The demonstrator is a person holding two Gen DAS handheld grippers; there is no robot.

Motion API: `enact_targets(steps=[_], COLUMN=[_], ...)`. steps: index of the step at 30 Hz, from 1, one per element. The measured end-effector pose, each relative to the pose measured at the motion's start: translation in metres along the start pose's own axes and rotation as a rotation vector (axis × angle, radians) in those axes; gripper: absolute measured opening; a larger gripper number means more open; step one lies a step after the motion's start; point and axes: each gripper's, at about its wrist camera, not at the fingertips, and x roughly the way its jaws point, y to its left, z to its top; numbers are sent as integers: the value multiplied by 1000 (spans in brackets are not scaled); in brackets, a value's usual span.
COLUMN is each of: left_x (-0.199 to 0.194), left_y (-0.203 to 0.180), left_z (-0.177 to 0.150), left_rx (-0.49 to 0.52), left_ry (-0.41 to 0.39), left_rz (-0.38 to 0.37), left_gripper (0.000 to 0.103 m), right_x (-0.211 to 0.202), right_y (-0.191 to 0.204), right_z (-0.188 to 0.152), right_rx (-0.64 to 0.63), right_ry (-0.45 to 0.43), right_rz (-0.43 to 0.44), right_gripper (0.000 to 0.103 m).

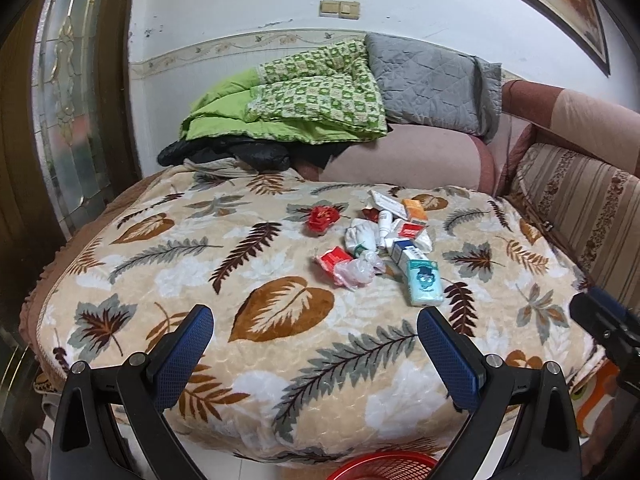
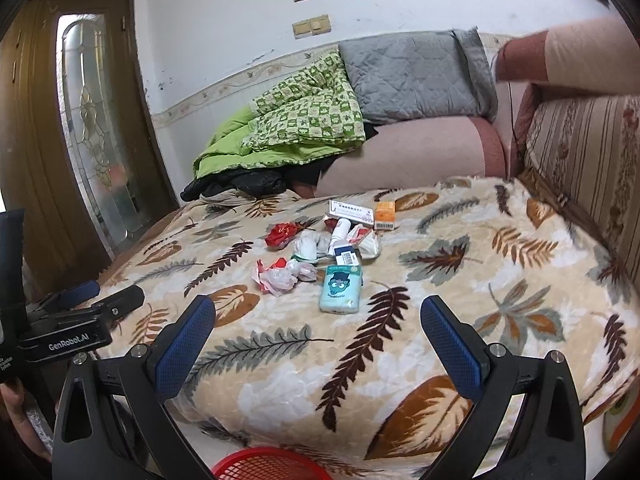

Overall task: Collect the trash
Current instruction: 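Grasp the clear plastic bag with the left tool while the right tool grasps the teal packet, then carry both items to the red basket and open both tools to drop them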

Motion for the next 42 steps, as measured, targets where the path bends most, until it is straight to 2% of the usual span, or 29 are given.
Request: enact_targets(steps=[4,5,9,12,16,20,22,25,26,27,28,29,32,34,35,36,38,39,42], left_x=[-6,-7,-1,22,62,104,133,188,206,221,234,245,266,274,279,285,286,284,273], left_y=[4,5,9,6,-1,-13,-19,-27,-28,-29,-28,-29,-36,-38,-40,-41,-40,-39,-38], left_z=[16,22,45,60,80,83,78,62,57,53,49,44,34,33,33,33,35,37,41], left_rx=[13,18,35,30,29,73,95,112,104,96,86,90,134,138,140,144,130,119,122], left_ry=[-10,-12,-24,-2,23,36,65,154,202,241,269,290,326,332,346,355,362,355,345], left_rz=[-45,-58,-79,-78,-135,-173,-184,-210,-216,-222,-232,-243,-248,-248,-246,-244,-255,-265,-287], left_gripper=[103,103,103,103,103,103,99,86,77,65,61,61,61,61,56,42,36,30,24], right_x=[5,6,18,45,89,116,141,179,192,207,221,232,258,271,276,280,285,286,282], right_y=[-8,-9,-7,-7,-21,-40,-50,-60,-63,-67,-70,-73,-71,-65,-63,-61,-61,-63,-65], right_z=[9,14,44,65,88,81,72,58,52,46,40,36,26,21,18,15,12,12,12], right_rx=[53,123,68,14,52,123,131,103,105,112,129,150,180,147,127,113,94,102,104], right_ry=[4,3,28,43,36,54,135,209,236,269,305,334,397,433,443,450,467,473,477], right_rz=[57,113,75,57,134,134,137,124,127,135,147,163,193,160,137,125,107,106,114], right_gripper=[102,102,102,102,102,101,88,85,85,80,72,71,70,70,70,70,46,41,35])
